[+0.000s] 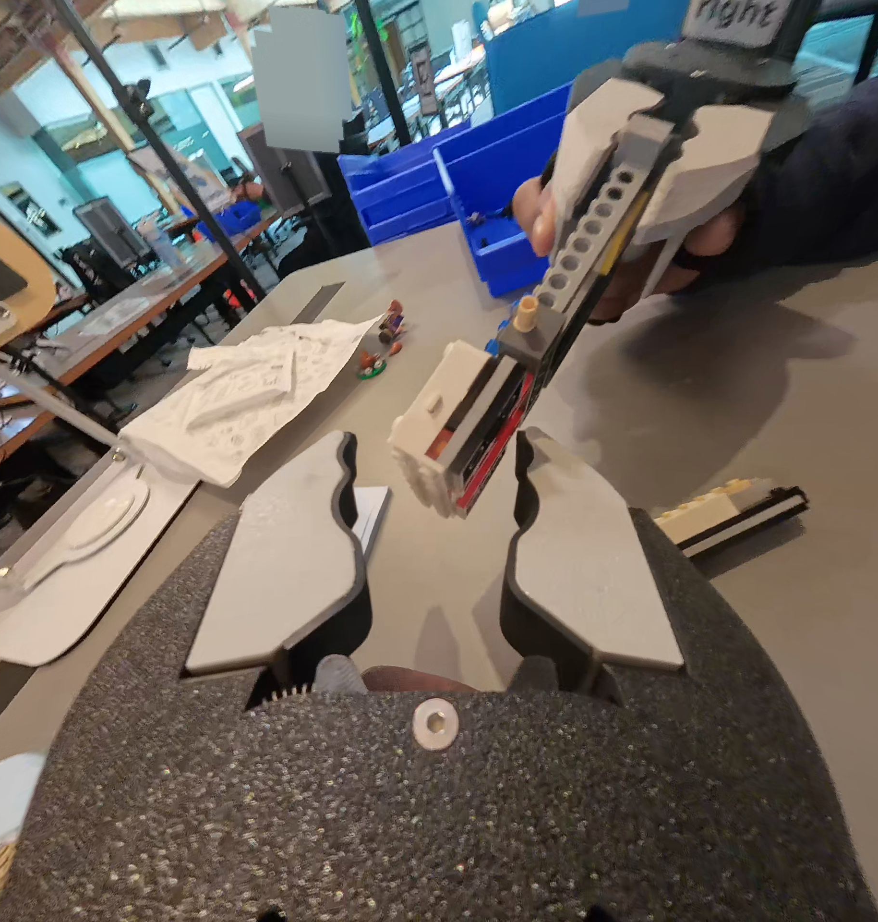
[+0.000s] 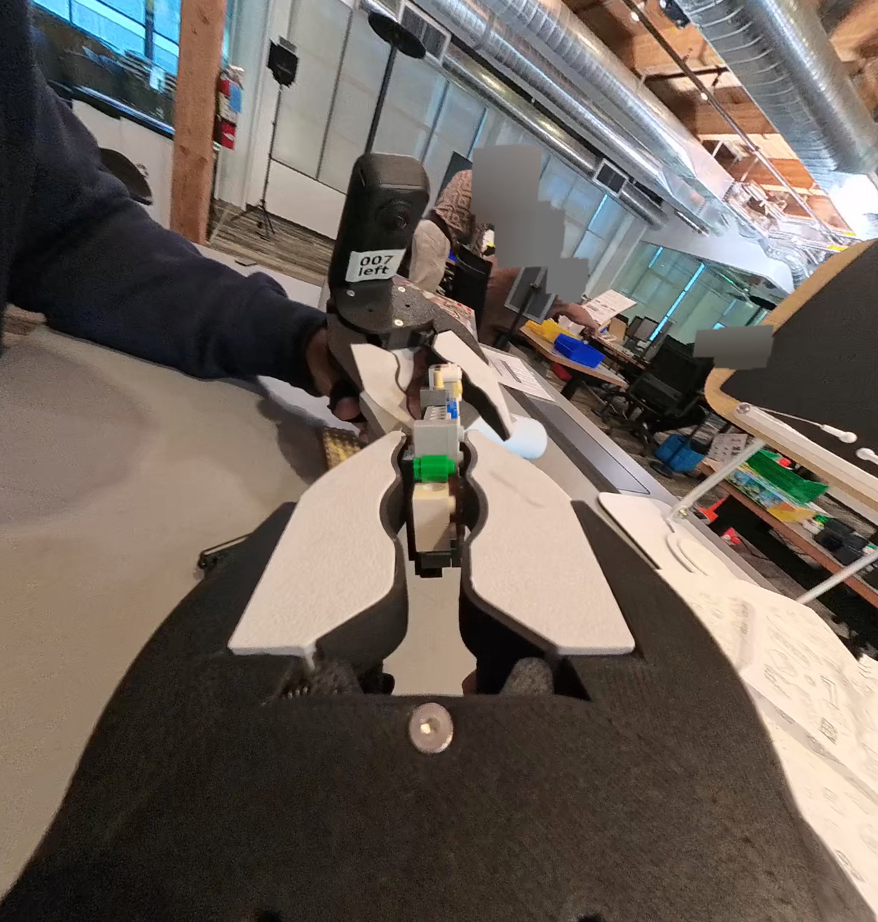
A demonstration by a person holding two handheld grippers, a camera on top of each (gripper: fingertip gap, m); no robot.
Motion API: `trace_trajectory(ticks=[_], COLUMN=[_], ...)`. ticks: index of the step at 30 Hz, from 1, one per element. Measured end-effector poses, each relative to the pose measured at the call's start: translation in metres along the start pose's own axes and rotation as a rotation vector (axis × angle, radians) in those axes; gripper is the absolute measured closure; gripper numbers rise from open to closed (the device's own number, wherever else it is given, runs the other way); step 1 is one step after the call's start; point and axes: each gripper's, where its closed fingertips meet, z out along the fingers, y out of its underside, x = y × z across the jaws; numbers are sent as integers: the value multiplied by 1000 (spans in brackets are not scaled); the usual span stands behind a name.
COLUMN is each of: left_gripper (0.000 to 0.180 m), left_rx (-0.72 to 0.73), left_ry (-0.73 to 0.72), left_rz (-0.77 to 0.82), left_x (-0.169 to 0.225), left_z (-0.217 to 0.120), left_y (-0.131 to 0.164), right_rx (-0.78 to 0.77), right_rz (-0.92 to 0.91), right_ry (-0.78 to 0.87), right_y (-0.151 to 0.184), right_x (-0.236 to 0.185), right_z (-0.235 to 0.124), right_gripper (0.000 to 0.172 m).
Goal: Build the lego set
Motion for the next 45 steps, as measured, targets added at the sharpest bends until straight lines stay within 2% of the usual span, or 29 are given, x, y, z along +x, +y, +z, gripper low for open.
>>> trace_trajectory(ticks=[5, 9, 17, 26, 34, 41, 45], left_gripper=[135, 139, 154, 156, 158, 158, 158], left_rx=[65, 112, 123, 150, 145, 139, 101], left_ry=[52, 91, 176, 224, 213, 104, 31], left_rz=[68, 84, 143, 157, 139, 103, 106], left_x=[15, 23, 37, 45, 38, 12, -2], left_z=[-3, -7, -13, -20, -21, -25, -26], left_y=[-10, -17, -17, -23, -19, -17, -10], right_rx=[55, 99, 84, 91, -3, -64, -130], right_rz=[52, 93, 93, 110, 152, 262, 222], right_ry=[-35, -75, -105, -139, -66, 63, 91], right_y=[-4, -9, -3, -2, 13, 20, 20], right_x=[-3, -4, -4, -7, 8, 42, 43], right_z=[-2, -5, -9, -9, -7, -19, -32], right_gripper=[153, 153, 151, 151, 150, 143, 142])
